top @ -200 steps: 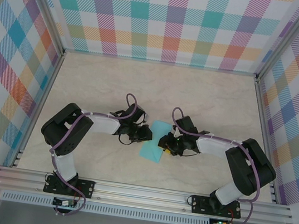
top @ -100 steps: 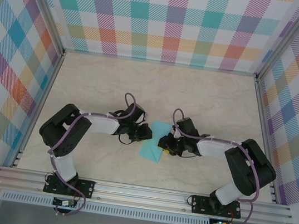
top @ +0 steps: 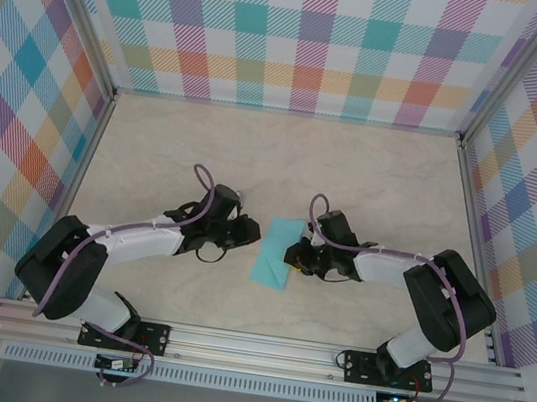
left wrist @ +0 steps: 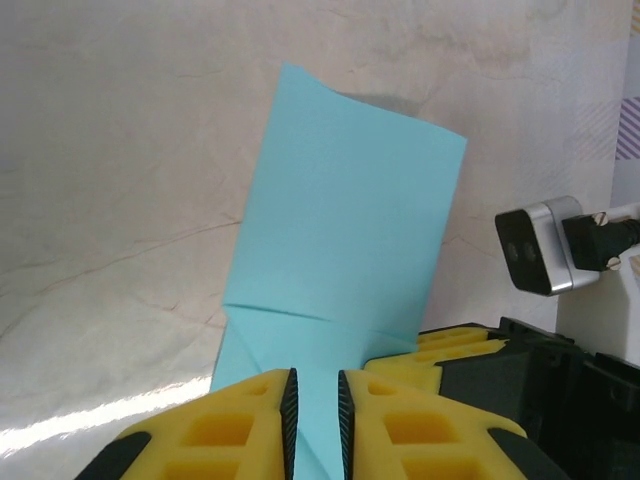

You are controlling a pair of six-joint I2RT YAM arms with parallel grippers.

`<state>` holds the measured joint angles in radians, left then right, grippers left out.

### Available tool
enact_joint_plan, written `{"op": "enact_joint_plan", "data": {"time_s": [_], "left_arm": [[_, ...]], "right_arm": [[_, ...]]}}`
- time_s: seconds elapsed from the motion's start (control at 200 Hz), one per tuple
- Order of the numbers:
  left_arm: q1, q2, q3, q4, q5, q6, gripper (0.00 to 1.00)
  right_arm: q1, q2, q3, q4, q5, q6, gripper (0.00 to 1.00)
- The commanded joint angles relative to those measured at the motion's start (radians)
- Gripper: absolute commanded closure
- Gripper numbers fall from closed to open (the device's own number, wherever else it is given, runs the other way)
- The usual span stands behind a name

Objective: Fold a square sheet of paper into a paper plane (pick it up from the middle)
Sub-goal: Turn over the paper at the center of the table.

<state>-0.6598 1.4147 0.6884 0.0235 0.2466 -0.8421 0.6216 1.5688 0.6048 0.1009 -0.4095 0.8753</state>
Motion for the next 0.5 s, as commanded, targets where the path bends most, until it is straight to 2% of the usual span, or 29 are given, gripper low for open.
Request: {"op": "enact_joint_plan", "data": {"time_s": [0.0, 0.145, 0.325, 0.495], "left_arm": [[-0.006, -0.068, -0.042, -0.010, -0.030, -0.036, 0.79], [-0.006, -0.151, -0.078, -0.041, -0.026, -0.041, 0.77], [-0.006, -0.231, -0.074, -0.130, -0.019, -0.017, 0.75], [-0.006, -0.242, -0.064, -0.163, -0.014, -0.005, 0.74]], "right_arm": [[0.001, -0.029, 0.026, -0.045, -0.016, -0.008, 0.87], [0.007, -0.035, 0.079, -0.141, -0.003, -0.002, 0.93], [0.013, -0.069, 0.119, -0.283, 0.054, 0.025, 0.92], [0.014, -0.121, 0.122, -0.335, 0.077, 0.035, 0.91]]}}
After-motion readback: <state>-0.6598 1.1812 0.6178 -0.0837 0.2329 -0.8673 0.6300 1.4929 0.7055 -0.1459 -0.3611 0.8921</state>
